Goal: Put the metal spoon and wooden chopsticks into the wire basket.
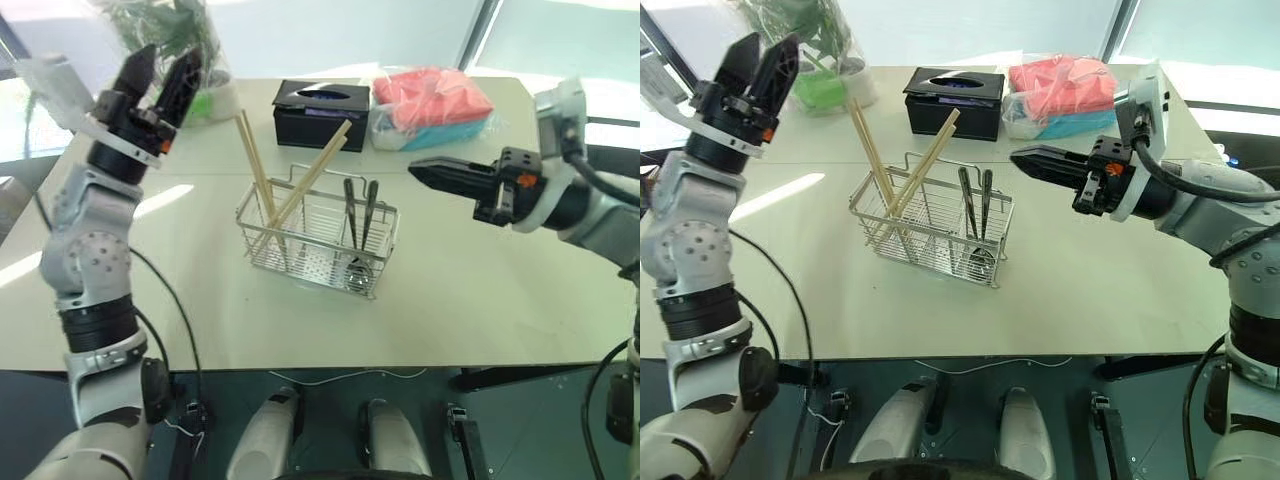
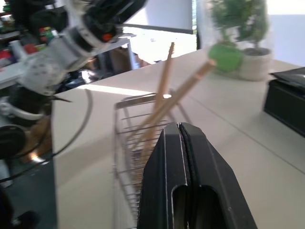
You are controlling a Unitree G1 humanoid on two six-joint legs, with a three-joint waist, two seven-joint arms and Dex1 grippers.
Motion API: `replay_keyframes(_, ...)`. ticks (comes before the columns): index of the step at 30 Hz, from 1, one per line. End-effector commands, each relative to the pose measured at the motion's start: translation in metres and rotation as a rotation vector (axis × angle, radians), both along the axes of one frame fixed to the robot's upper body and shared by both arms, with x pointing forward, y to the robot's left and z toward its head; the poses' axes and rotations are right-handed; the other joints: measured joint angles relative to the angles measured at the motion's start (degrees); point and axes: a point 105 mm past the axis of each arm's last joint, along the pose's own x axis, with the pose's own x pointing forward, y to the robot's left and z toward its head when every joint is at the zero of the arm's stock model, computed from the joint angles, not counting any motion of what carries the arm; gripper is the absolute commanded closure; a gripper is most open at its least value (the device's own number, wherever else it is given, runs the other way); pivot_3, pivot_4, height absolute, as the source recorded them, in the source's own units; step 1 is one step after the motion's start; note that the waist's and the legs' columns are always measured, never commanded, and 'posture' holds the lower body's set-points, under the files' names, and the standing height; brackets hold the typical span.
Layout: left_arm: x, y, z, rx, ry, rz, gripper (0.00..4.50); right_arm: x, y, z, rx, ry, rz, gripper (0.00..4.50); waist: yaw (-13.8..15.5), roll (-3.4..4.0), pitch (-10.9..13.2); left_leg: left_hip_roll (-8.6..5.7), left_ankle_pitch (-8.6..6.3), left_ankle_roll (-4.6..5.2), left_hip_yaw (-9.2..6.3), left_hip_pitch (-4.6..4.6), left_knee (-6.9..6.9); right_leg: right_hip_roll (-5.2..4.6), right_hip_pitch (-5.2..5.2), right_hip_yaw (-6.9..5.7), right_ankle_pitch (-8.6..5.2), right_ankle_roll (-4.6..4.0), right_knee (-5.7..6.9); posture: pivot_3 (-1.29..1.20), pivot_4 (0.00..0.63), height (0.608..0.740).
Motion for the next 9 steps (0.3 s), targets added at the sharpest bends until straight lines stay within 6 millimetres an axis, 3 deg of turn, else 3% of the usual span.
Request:
replay_keyframes(1, -0.004, 0.024, -0.021, 0.05, 0.075, 0.149, 1.02, 0.026, -0.026, 0.008, 0.075, -0.097, -0.212, 4.5, -0.2, 0.03, 0.0, 0.0, 0.0, 0.0, 0.01, 0.03, 0.0, 0.0, 0.02, 0.03, 0.0, 0.0, 0.0, 0.0, 0.15, 0.74)
replay_keyframes(7, -0.007, 0.054, -0.077, 0.067, 0.245, 0.337, 4.12, 0.057, -0.061, -0.009, 0.175, -0.153, -0.502, 4.5, -0.3, 0.02, 0.0, 0.0, 0.0, -0.02, -0.02, 0.01, -0.03, 0.05, -0.05, 0.03, 0.06, 0.09, 0.03, 0.0, 0.15, 0.74)
replay_keyframes(8, -0.008, 0.054, -0.083, 0.072, 0.26, 0.346, 4.47, 0.059, -0.063, -0.014, 0.175, -0.154, -0.519, 4.5, -0.3, 0.03, 0.0, -0.01, -0.01, -0.03, -0.01, 0.02, -0.03, 0.04, -0.04, 0.04, 0.07, 0.1, 0.03, 0.0, 0.15, 0.74)
replay_keyframes(9, -0.009, 0.054, -0.089, 0.079, 0.28, 0.357, 4.47, 0.06, -0.064, -0.02, 0.173, -0.152, -0.535, 4.5, -0.3, 0.03, 0.0, -0.01, -0.06, -0.12, -0.01, 0.0, -0.04, 0.04, -0.06, 0.04, 0.07, 0.1, 0.04, 0.0, 0.15, 0.74)
